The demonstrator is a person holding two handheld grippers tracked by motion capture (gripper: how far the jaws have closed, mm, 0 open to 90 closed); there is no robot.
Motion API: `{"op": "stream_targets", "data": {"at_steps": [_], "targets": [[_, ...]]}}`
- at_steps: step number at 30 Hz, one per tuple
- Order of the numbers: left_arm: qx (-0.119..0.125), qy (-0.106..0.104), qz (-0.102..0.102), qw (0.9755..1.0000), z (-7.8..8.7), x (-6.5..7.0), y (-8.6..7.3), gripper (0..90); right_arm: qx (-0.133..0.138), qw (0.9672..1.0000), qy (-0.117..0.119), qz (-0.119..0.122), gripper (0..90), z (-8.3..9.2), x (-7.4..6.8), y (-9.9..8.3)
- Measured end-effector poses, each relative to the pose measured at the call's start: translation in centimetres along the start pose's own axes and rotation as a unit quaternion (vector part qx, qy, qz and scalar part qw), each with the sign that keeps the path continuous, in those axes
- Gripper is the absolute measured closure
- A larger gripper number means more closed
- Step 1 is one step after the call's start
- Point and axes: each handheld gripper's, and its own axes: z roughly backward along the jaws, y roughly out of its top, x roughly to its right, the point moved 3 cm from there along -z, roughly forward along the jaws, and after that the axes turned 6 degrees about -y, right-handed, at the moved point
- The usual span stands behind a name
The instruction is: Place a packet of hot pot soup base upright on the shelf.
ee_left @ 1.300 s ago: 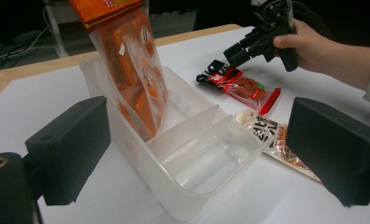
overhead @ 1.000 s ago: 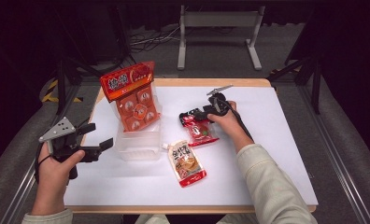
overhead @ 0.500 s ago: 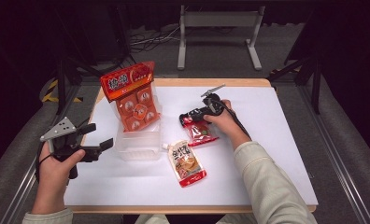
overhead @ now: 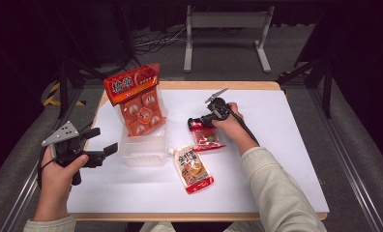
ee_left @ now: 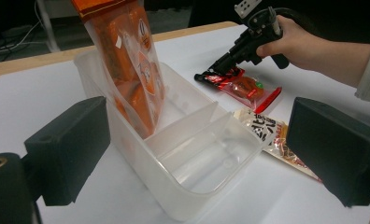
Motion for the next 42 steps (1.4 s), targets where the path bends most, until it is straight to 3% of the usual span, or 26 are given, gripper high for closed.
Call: {"op": "stream_targets", "data": {"at_steps": [5,11,18,23,27,42], "targets": [[0.001,-0.001,0.002,1.0000,0.0,0.0,0.0,7.4,0.006,1.0000,0.001,-0.002,83.6,0.8,-0.1,0.1],[0.007,-0.001,0.003,1.0000,0.2,-0.1,0.0,7.4,0.050,0.9986,0.011,-0.005,83.9,3.1,-0.3,0.8],[0.006,-0.004,0.002,1.0000,0.1,0.0,0.1,7.4,0.101,0.9945,0.025,-0.004,84.7,6.9,-0.8,1.7],[0.006,-0.005,0.003,1.0000,0.0,0.1,0.2,7.5,0.119,0.9924,0.030,0.002,85.3,8.7,-1.2,1.9],[0.003,-0.007,0.000,1.0000,-0.2,0.3,0.3,7.5,0.127,0.9912,0.037,0.009,85.9,9.7,-1.4,1.9],[0.002,-0.005,0.000,1.0000,-0.3,0.2,0.2,7.5,0.177,0.9818,0.057,0.037,87.6,12.4,-3.1,2.4]]}}
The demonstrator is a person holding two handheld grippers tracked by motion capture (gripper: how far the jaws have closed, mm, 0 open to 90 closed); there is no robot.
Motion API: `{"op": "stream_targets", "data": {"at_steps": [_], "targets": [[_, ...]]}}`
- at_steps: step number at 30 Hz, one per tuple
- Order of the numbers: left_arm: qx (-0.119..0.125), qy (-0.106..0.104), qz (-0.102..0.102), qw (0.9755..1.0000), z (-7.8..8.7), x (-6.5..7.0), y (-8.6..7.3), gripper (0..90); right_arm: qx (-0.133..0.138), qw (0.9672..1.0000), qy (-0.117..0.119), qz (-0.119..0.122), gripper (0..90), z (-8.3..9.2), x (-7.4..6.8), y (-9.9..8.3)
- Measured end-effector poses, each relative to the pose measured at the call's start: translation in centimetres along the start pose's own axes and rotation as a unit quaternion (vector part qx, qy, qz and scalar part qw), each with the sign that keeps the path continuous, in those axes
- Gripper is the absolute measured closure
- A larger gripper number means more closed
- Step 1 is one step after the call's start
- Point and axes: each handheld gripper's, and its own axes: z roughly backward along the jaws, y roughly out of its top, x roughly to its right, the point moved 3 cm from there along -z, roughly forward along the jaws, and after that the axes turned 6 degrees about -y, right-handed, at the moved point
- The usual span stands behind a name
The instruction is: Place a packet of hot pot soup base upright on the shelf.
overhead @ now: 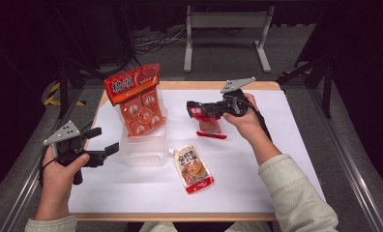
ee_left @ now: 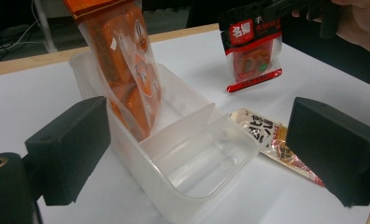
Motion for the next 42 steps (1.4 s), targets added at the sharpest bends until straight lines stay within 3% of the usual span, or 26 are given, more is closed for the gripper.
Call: {"op": "stream_targets", "data": {"at_steps": [15,22,42], "targets": [[0.002,-0.002,-0.001,1.0000,0.0,0.0,0.1,7.5,0.053,0.9981,0.018,0.027,87.9,1.6,-1.6,2.1],[0.003,-0.014,-0.013,0.9998,0.1,0.2,0.1,6.4,0.076,0.9963,0.026,0.032,87.9,2.0,-2.2,3.2],[-0.005,-0.019,-0.012,0.9997,0.5,0.2,-0.2,3.1,0.104,0.9911,0.059,0.057,87.9,0.8,-5.3,6.2]]}}
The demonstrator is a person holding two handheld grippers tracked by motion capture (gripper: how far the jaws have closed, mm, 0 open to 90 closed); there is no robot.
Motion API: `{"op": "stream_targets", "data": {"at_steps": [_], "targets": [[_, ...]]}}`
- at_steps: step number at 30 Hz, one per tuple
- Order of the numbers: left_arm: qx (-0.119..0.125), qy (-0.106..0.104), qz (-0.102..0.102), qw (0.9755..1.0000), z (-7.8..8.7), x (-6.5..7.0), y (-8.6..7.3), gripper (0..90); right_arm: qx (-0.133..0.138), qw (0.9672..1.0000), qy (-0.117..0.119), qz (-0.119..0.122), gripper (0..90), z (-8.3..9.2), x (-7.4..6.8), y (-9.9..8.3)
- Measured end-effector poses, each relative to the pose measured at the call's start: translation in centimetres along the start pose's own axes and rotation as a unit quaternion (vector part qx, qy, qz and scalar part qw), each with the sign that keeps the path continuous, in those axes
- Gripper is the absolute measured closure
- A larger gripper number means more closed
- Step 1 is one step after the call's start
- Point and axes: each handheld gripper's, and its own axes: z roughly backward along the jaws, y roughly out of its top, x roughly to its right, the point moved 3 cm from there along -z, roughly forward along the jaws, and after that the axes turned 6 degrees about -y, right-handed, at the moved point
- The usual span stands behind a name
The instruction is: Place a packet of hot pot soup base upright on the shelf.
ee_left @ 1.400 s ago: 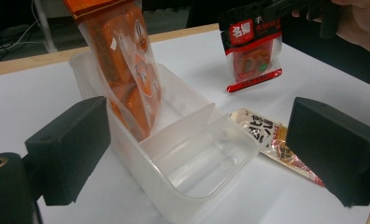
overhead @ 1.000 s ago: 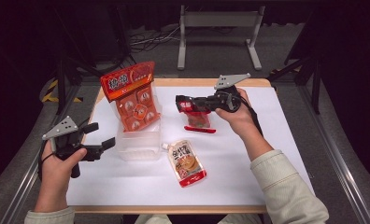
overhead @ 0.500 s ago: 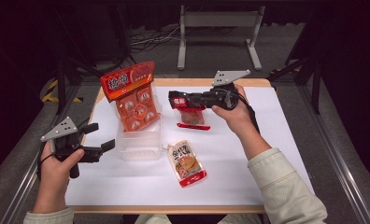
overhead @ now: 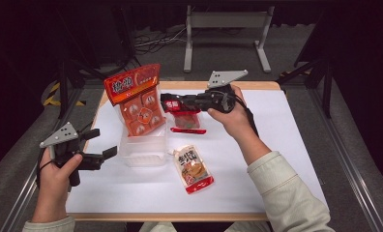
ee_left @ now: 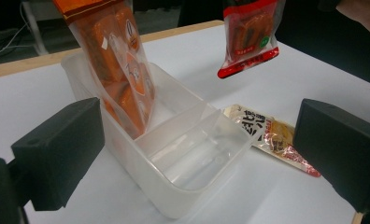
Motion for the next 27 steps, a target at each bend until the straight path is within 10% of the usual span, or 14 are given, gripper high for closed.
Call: {"op": "stream_targets", "data": {"at_steps": [27], "targets": [[-0.020,-0.004,-0.011,0.9997,-0.3,-0.4,-0.3,1.7,0.016,0.9991,0.031,0.024,87.8,-5.1,-2.7,2.3]]}}
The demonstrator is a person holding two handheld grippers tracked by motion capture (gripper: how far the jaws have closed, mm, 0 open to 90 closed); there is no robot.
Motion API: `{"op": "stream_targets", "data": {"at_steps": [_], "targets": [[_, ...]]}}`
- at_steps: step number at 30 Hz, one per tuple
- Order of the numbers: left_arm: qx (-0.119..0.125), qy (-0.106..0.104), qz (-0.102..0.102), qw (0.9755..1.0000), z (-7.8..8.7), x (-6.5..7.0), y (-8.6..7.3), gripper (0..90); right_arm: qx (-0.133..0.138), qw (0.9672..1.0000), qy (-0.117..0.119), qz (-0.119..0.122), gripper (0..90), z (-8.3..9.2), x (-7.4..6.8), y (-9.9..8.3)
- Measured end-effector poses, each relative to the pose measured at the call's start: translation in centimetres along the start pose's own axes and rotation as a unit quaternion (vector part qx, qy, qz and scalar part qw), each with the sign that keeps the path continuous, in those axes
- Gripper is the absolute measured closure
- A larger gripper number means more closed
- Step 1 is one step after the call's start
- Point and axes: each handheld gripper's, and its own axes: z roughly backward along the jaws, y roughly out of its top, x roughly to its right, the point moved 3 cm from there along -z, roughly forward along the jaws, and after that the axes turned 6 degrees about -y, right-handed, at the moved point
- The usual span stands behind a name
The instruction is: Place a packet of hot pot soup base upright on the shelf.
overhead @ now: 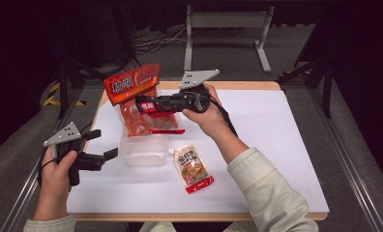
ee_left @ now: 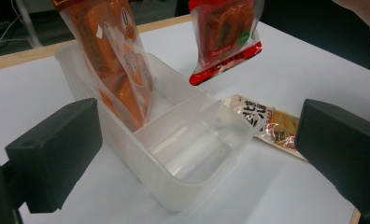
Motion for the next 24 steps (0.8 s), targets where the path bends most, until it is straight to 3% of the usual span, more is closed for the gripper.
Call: {"op": "stream_targets", "data": {"at_steps": [2,9,11,24], "targets": [[0.003,-0.003,0.008,1.0000,0.1,0.1,0.0,1.6,0.001,1.0000,0.000,0.006,87.8,-0.5,-0.2,0.1],[-0.004,-0.012,0.008,0.9999,0.5,0.4,-0.2,1.0,0.004,0.9999,0.005,0.013,87.9,-1.8,-0.7,0.3],[-0.001,-0.002,-0.006,1.0000,0.6,0.4,-0.3,1.0,0.002,0.9998,0.007,0.016,87.9,-2.2,-1.0,0.3],[-0.004,-0.006,-0.014,0.9999,0.6,0.5,-0.3,1.0,-0.001,0.9996,0.014,0.025,87.8,-4.2,-2.0,0.3]]}}
